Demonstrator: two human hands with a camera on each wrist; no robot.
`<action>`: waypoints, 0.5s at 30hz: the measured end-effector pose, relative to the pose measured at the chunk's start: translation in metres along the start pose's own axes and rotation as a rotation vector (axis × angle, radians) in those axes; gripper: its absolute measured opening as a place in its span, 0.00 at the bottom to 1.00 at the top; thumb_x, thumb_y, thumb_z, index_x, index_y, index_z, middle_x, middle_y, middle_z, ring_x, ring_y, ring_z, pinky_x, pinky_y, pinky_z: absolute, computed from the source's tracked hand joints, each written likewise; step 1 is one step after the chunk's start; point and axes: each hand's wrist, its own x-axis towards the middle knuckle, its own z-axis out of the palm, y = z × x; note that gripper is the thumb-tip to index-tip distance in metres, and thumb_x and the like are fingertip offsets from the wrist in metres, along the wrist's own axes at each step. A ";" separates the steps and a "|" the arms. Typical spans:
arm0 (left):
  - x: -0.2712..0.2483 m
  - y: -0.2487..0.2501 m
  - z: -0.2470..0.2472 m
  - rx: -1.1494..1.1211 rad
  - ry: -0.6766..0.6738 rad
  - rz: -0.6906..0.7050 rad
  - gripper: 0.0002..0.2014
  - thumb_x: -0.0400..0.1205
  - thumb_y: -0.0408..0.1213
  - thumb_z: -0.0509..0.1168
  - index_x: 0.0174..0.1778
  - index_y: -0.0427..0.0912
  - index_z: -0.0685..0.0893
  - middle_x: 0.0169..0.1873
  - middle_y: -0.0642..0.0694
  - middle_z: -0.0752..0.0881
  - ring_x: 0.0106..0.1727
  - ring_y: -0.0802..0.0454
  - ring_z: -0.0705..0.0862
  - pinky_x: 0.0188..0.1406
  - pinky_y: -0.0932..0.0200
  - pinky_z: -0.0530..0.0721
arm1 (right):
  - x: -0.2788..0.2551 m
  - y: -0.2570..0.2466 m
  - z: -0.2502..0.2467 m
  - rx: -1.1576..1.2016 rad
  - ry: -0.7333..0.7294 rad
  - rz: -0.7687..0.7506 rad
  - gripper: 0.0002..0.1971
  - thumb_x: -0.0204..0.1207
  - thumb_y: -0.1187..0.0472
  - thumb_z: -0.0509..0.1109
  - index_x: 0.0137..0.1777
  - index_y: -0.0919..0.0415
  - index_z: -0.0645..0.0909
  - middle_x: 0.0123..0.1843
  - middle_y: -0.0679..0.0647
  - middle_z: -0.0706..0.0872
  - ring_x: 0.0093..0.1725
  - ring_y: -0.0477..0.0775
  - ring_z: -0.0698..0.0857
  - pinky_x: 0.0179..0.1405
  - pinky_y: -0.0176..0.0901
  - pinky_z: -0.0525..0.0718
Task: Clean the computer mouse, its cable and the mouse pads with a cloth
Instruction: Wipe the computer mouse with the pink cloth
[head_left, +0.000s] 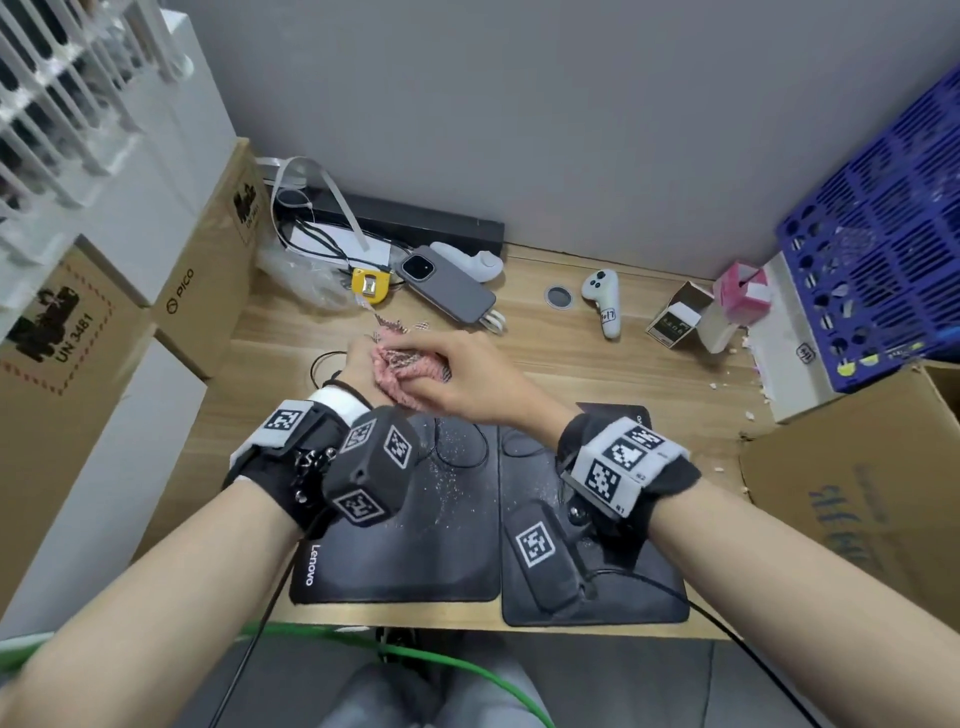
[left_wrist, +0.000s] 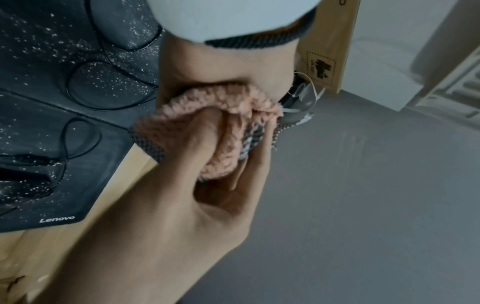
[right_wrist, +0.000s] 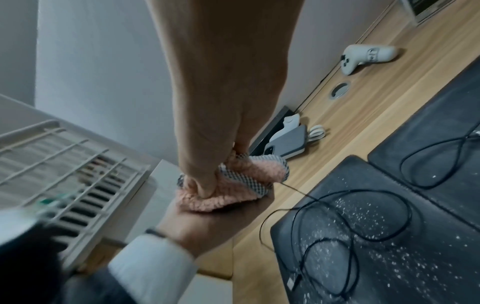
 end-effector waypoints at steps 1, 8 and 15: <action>-0.001 0.001 0.008 -0.149 0.185 0.012 0.21 0.84 0.43 0.57 0.68 0.34 0.77 0.61 0.27 0.83 0.60 0.33 0.84 0.63 0.34 0.79 | 0.002 0.005 -0.002 0.030 0.046 0.019 0.19 0.76 0.56 0.72 0.68 0.48 0.82 0.58 0.49 0.89 0.49 0.41 0.86 0.50 0.35 0.82; 0.002 -0.002 0.023 0.249 0.472 -0.238 0.19 0.86 0.49 0.52 0.57 0.41 0.81 0.38 0.40 0.88 0.36 0.43 0.86 0.31 0.51 0.88 | 0.012 0.019 -0.013 0.096 0.274 0.262 0.17 0.81 0.54 0.66 0.68 0.52 0.81 0.55 0.51 0.89 0.51 0.53 0.86 0.58 0.50 0.82; 0.002 -0.004 0.024 0.201 0.481 -0.164 0.15 0.87 0.46 0.53 0.47 0.41 0.81 0.39 0.39 0.85 0.35 0.47 0.88 0.36 0.55 0.88 | 0.010 0.010 -0.010 0.105 0.140 0.048 0.18 0.77 0.54 0.72 0.66 0.49 0.83 0.58 0.48 0.89 0.52 0.45 0.86 0.55 0.41 0.84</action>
